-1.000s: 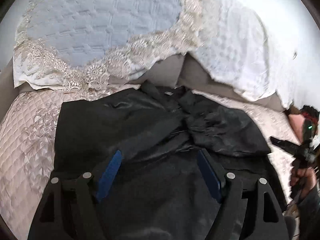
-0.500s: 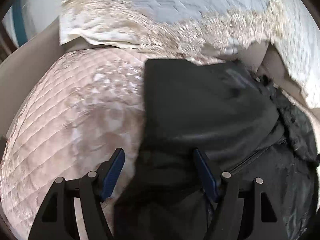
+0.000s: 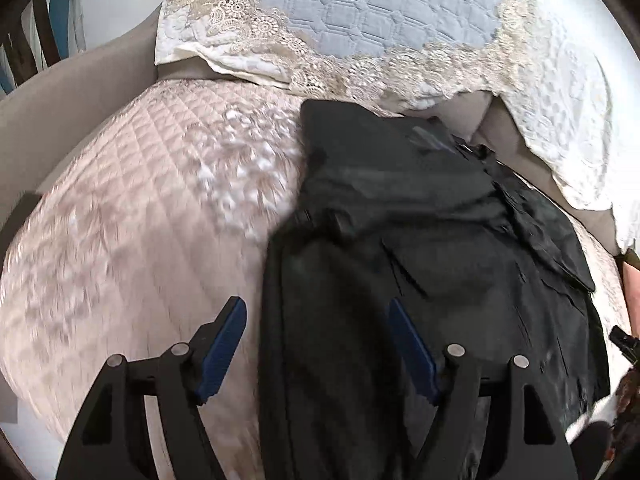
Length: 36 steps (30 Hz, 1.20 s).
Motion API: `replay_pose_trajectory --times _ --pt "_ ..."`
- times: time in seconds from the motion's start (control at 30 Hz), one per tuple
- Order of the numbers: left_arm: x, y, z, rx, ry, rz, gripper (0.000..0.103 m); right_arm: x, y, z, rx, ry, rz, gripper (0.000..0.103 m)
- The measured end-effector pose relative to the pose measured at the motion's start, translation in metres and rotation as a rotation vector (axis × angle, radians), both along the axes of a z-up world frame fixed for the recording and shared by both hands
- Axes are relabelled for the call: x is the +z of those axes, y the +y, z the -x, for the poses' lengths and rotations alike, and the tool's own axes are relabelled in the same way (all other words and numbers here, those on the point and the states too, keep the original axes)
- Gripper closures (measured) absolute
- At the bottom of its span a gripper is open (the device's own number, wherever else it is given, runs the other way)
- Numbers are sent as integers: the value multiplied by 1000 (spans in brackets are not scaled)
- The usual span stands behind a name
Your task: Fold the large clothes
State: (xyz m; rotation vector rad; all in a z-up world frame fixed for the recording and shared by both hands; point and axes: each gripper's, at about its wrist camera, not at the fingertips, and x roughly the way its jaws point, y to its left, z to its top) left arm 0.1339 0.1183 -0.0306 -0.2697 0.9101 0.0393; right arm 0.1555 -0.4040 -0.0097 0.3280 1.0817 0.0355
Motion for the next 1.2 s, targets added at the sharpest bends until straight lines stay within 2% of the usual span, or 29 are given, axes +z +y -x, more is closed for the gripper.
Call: replay_pose_trajectory --times 0.17,0.33,0.53,0.67,0.73,0.8,0.97,1.0,1.1,1.2 --pt "-7 -3 23 0 20 -5 25 2 9 27 4 4 11 37" --pt "-11 12 29 45 40 -9 24 1 -9 40 -63 -1 18 36" --pt "-29 20 29 70 105 3 23 -25 -33 45 -122 115 -76 36" --pt "-29 22 38 78 108 63 22 -28 -29 50 -74 141 -171 36" --pt "-30 22 45 71 119 97 21 -32 -24 57 -53 174 -182 36" --pt "-33 19 52 54 132 123 20 -28 -21 62 -41 165 -192 36" --pt "-35 9 63 56 143 106 20 -29 -16 62 -35 167 -207 36" --pt "-35 6 64 52 150 98 20 -28 -15 61 -38 163 -205 37" --pt "-36 -6 69 37 176 82 20 -29 -14 57 -52 166 -187 48" --pt "-36 -16 72 21 182 39 20 -29 -17 57 -72 169 -184 67"
